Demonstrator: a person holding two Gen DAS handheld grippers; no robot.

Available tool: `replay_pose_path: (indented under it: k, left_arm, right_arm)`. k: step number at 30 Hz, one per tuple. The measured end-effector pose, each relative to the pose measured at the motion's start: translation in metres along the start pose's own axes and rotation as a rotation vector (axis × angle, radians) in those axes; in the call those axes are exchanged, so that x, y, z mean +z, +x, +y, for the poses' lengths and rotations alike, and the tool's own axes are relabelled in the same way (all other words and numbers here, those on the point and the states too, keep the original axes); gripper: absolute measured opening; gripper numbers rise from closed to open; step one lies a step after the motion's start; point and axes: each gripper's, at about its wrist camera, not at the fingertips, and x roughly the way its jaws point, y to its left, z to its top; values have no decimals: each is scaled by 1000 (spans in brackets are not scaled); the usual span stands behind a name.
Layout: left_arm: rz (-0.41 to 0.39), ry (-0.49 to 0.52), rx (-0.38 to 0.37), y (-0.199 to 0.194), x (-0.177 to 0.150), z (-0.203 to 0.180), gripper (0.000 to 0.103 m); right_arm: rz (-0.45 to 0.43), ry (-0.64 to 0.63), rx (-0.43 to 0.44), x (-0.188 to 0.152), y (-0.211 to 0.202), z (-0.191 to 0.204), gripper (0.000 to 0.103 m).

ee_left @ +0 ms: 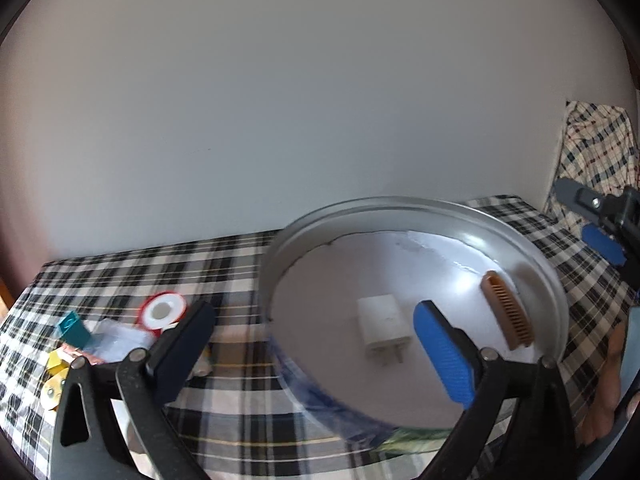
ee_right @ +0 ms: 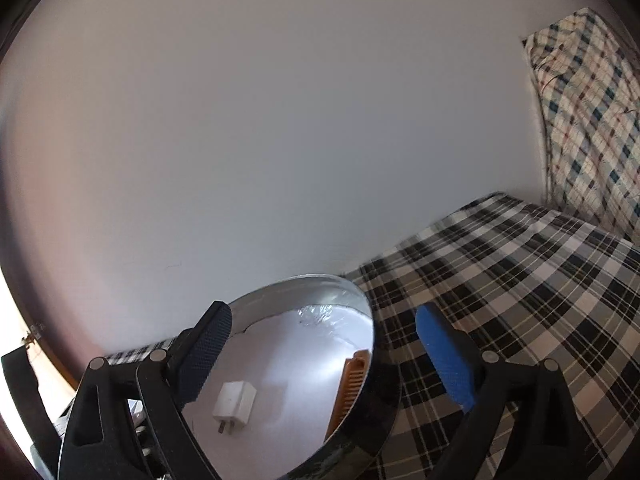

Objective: Organize rigid objects
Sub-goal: 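Open the right tool to drop the stick while the left tool drops the plug into the tin, then withdraw both tools from the tin back toward the remaining objects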

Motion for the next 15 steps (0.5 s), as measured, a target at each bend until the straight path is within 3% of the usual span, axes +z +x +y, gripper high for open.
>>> replay_pose_path:
  k: [5, 15]
  left_arm:
    - [-32, 10, 48, -8, -7, 15, 101]
    - [-58, -6, 68, -24, -16, 58, 101]
  right_arm:
    - [-112, 3, -39, -6, -14, -3, 95]
    - [-135, -122, -99, -22, -25, 29, 95]
